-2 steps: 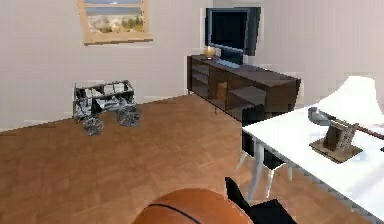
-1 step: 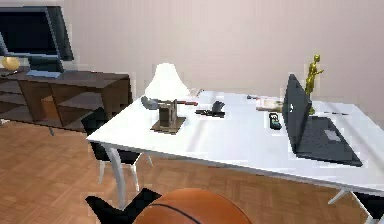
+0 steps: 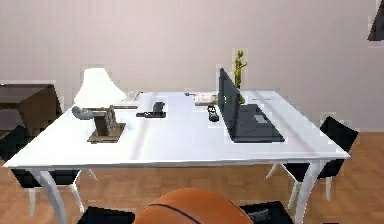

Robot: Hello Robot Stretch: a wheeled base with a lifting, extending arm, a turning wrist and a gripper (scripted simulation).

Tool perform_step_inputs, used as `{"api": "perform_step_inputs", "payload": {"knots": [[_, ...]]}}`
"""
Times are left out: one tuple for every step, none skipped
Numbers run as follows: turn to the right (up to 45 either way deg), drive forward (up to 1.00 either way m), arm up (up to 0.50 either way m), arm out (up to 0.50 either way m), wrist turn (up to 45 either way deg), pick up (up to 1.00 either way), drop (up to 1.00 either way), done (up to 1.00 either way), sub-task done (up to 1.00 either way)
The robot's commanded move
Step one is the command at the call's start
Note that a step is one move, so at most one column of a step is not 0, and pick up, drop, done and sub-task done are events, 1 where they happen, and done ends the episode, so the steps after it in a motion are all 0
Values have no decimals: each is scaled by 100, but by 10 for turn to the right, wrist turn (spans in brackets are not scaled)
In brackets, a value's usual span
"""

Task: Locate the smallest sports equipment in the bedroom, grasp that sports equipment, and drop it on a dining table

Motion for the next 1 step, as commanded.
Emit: {"api": "perform_step_inputs", "payload": {"knots": [[0, 60, 0, 0, 0, 0, 0, 0, 0]]}}
